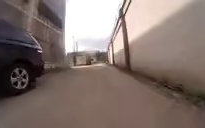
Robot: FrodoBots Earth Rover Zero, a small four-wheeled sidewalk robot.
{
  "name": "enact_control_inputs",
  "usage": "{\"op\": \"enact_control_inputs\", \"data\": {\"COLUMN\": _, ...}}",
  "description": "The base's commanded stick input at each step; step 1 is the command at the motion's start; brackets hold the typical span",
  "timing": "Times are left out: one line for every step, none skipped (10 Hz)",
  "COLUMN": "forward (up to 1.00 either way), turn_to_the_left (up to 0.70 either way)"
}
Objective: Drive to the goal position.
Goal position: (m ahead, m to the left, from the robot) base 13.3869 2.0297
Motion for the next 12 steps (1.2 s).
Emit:
{"op": "enact_control_inputs", "data": {"forward": 1.00, "turn_to_the_left": 0.00}}
{"op": "enact_control_inputs", "data": {"forward": 1.00, "turn_to_the_left": 0.00}}
{"op": "enact_control_inputs", "data": {"forward": 1.00, "turn_to_the_left": 0.00}}
{"op": "enact_control_inputs", "data": {"forward": 1.00, "turn_to_the_left": 0.00}}
{"op": "enact_control_inputs", "data": {"forward": 1.00, "turn_to_the_left": 0.00}}
{"op": "enact_control_inputs", "data": {"forward": 1.00, "turn_to_the_left": 0.00}}
{"op": "enact_control_inputs", "data": {"forward": 1.00, "turn_to_the_left": 0.00}}
{"op": "enact_control_inputs", "data": {"forward": 1.00, "turn_to_the_left": 0.00}}
{"op": "enact_control_inputs", "data": {"forward": 1.00, "turn_to_the_left": 0.00}}
{"op": "enact_control_inputs", "data": {"forward": 1.00, "turn_to_the_left": 0.00}}
{"op": "enact_control_inputs", "data": {"forward": 1.00, "turn_to_the_left": 0.00}}
{"op": "enact_control_inputs", "data": {"forward": 1.00, "turn_to_the_left": 0.09}}
